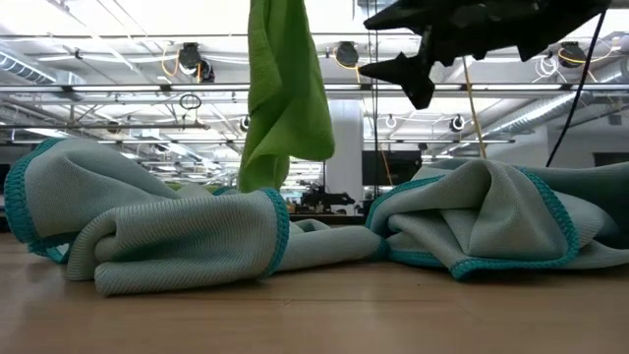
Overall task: Fold microfiber towels
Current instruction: Fold the green microfiber cloth
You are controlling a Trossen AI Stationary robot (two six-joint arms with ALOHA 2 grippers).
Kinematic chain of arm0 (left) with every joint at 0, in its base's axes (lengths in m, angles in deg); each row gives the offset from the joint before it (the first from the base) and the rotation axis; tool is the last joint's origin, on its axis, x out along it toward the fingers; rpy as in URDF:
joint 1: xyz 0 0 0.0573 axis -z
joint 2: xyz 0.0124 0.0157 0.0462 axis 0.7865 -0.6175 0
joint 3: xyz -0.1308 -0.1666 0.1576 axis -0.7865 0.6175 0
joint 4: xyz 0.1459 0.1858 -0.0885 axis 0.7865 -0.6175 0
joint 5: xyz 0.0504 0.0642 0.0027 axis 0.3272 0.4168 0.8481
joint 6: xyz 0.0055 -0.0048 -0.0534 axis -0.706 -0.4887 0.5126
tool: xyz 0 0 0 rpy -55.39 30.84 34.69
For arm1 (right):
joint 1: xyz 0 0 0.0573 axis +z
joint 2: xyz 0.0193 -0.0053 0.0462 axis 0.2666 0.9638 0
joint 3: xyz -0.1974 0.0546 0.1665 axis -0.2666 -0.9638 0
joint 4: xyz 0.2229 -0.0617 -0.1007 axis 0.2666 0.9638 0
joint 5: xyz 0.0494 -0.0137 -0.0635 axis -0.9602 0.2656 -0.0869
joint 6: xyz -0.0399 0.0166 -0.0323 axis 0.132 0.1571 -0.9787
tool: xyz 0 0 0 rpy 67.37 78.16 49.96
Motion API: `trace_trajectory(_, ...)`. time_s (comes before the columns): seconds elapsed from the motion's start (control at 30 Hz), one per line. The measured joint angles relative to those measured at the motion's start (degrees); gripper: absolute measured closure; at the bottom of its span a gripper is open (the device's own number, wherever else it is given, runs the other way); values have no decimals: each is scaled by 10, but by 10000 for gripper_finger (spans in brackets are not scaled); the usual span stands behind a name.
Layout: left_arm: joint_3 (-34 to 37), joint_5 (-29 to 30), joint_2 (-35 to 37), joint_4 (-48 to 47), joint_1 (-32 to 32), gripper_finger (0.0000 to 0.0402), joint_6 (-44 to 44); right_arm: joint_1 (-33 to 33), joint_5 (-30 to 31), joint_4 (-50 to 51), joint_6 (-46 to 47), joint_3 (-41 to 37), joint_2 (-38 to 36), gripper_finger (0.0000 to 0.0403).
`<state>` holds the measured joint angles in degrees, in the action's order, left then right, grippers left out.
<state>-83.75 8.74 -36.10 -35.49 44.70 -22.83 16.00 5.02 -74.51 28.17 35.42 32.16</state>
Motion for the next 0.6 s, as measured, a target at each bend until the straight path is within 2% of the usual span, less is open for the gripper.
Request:
trace_trajectory(0.17,0,5,0,0,0,395,1,-1,14,10,-16,0,0,93)
trace_trajectory(0.33,0,8,0,0,0,397,1,12,27,2,-79,0,10,90)
trace_trajectory(0.43,0,25,0,0,0,395,5,19,46,-40,-85,1,22,90)
trace_trajectory(0.6,0,36,0,0,0,389,5,29,90,-50,-86,0,51,90)
